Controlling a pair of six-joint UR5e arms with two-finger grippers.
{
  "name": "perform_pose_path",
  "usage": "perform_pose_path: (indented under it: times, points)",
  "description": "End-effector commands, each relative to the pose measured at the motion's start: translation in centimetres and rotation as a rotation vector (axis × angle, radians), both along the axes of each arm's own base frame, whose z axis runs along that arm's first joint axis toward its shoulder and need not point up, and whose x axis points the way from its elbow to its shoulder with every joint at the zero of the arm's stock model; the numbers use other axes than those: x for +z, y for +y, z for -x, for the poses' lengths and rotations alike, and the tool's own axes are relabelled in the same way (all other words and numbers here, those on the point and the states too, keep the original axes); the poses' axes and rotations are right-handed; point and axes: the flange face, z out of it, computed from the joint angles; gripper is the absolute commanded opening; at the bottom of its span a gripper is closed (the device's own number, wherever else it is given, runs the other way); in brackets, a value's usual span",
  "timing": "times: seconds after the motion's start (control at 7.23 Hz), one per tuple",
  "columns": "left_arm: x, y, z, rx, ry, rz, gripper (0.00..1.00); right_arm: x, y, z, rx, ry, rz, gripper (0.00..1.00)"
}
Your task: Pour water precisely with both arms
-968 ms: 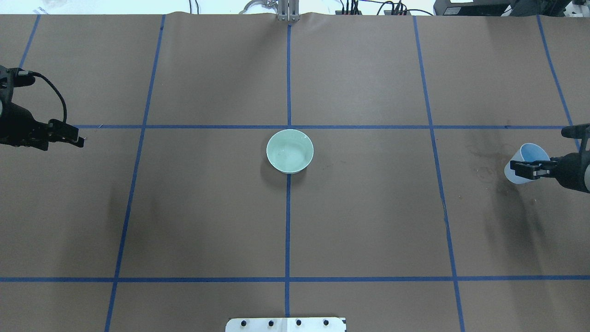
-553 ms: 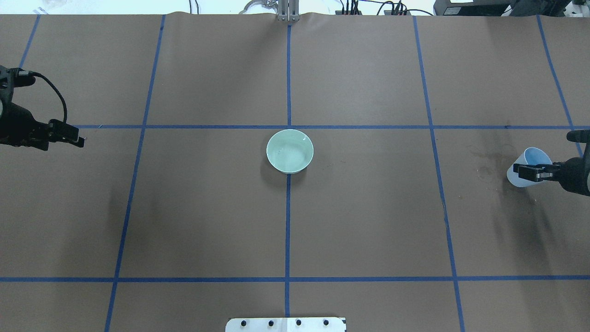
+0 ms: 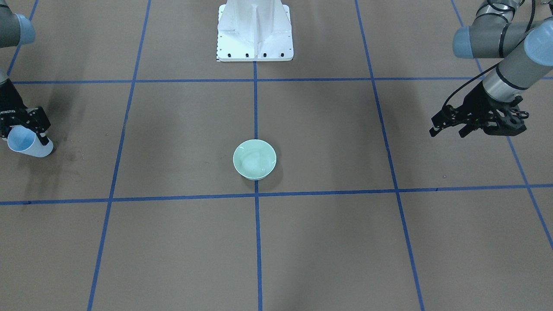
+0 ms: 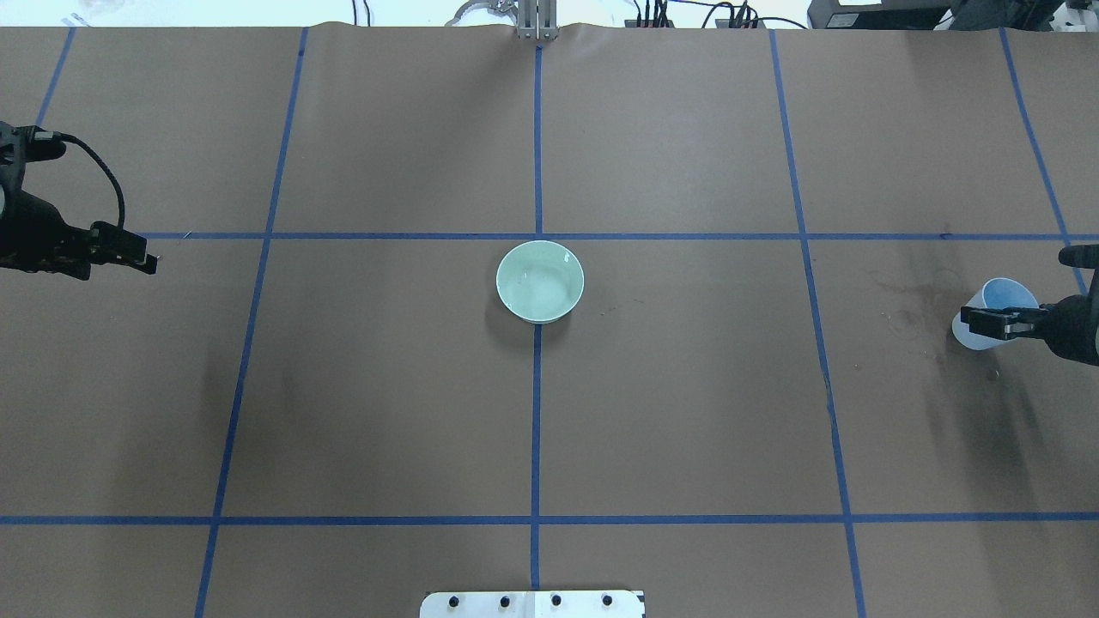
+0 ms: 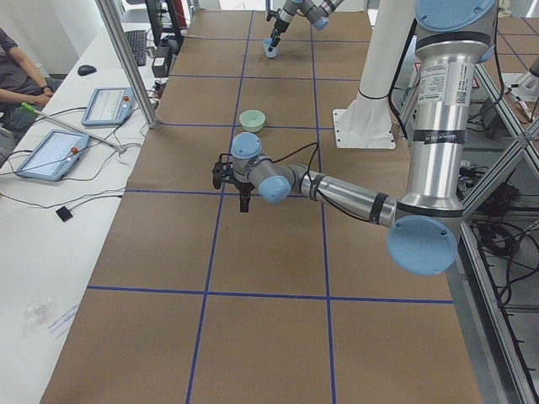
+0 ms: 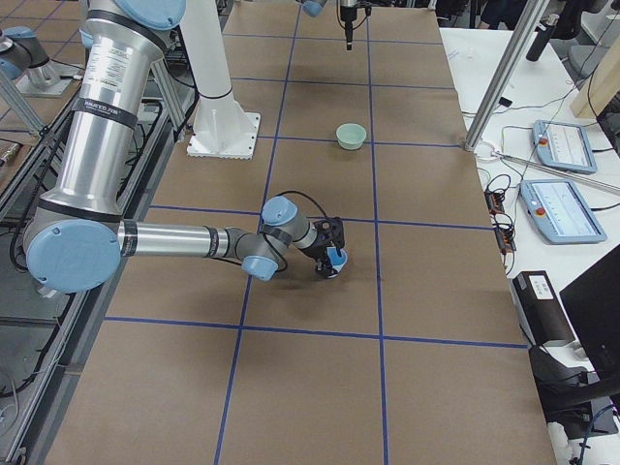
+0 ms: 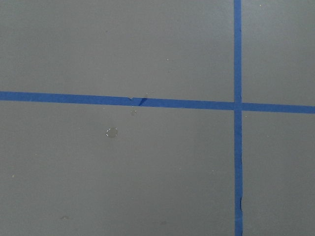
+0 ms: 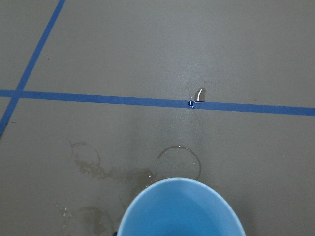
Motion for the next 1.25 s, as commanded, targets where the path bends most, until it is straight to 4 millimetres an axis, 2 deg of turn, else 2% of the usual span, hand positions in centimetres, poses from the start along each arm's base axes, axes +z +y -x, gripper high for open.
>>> perform_pose_path:
  times: [0.0,0.28,0.55,0.97,1.11]
  points:
    - [0.0,0.0,0.0,-0.001,0.000,0.000,1.00,0.6,-0.1,0.0,0.008,0.010,0.004,0.99]
    - [-0.2,0.1,0.2,-0.001,0.003,-0.003,1.00,0.7,0.0,-0.1,0.009,0.012,0.005,0.99]
    - [-0.3,0.1,0.2,-0.002,0.004,-0.003,1.00,-1.0,-0.3,-0.4,0.016,-0.007,-0.020,0.99]
    - [-0.4,-0.1,0.6,-0.008,0.006,-0.004,1.00,-2.4,-1.1,-3.3,0.063,-0.024,-0.042,0.99]
    - [-0.6,-0.7,2.5,-0.030,0.007,0.014,1.00,-3.3,-1.7,-4.8,0.055,-0.050,-0.043,0.99]
